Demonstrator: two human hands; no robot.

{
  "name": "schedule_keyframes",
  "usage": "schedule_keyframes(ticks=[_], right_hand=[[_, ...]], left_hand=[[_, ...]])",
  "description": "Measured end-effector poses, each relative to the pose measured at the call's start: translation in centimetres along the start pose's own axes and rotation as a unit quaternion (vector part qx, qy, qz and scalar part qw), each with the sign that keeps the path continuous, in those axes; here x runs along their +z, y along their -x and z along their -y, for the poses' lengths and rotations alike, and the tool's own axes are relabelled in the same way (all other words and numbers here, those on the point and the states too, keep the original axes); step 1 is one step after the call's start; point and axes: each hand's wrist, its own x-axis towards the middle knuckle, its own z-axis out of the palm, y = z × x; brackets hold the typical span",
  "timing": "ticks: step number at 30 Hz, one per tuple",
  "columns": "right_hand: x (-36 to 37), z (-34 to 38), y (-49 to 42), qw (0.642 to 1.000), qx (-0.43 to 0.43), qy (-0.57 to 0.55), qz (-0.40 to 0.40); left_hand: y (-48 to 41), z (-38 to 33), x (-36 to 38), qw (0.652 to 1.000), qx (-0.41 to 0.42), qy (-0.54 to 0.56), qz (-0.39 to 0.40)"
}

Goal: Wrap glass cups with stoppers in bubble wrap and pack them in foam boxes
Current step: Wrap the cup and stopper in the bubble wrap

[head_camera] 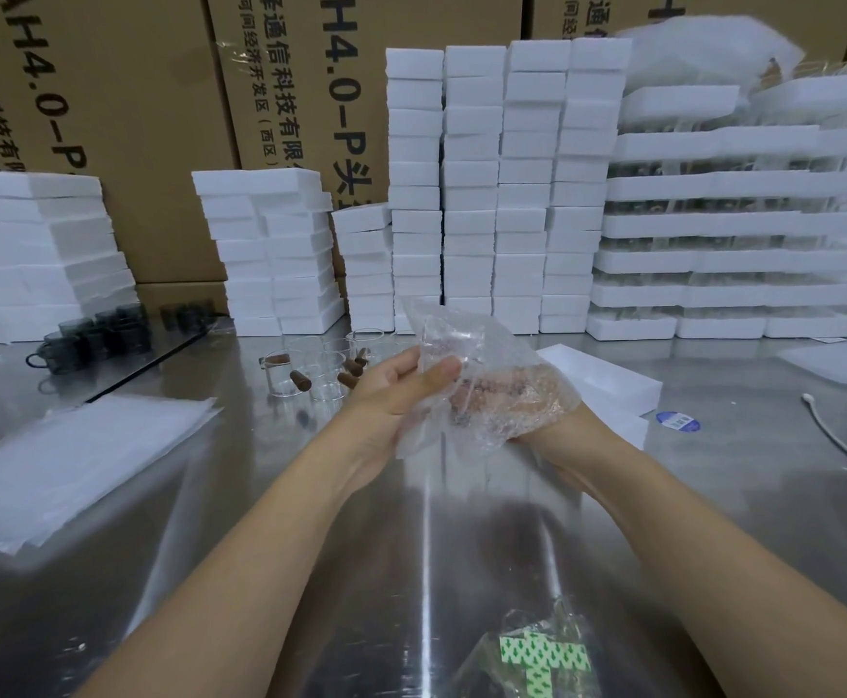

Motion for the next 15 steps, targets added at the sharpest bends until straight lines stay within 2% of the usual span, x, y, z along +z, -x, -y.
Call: schedule_keyframes(ticks=[3, 6, 9, 13, 15], right_hand=[[0.4, 0.1, 0.1, 0.999, 0.027, 0.024, -0.008], [0.6, 1.2, 0.3, 0.996, 0.031, 0.074, 0.026], [0.7, 2.1, 0.6, 0.991, 0.035, 0.111, 0.065], [0.1, 1.4, 0.2, 0.985, 0.043, 0.159, 0.059], [-0.1, 1.3, 0.1, 0.978, 0.052, 0.183, 0.081]], left_hand=[[0.2, -0.2, 0.3, 1.0, 0.005, -0.001, -0.013], [0.1, -0.1, 0.1, 1.0, -0.003, 0.0, -0.028], [0.1, -0.3, -0.3, 0.997, -0.017, 0.05, -0.049], [0.1, -0.5, -0.9, 0.994, -0.038, 0.087, -0.049], [0.1, -0.4, -1.1, 0.994, -0.042, 0.09, -0.047]])
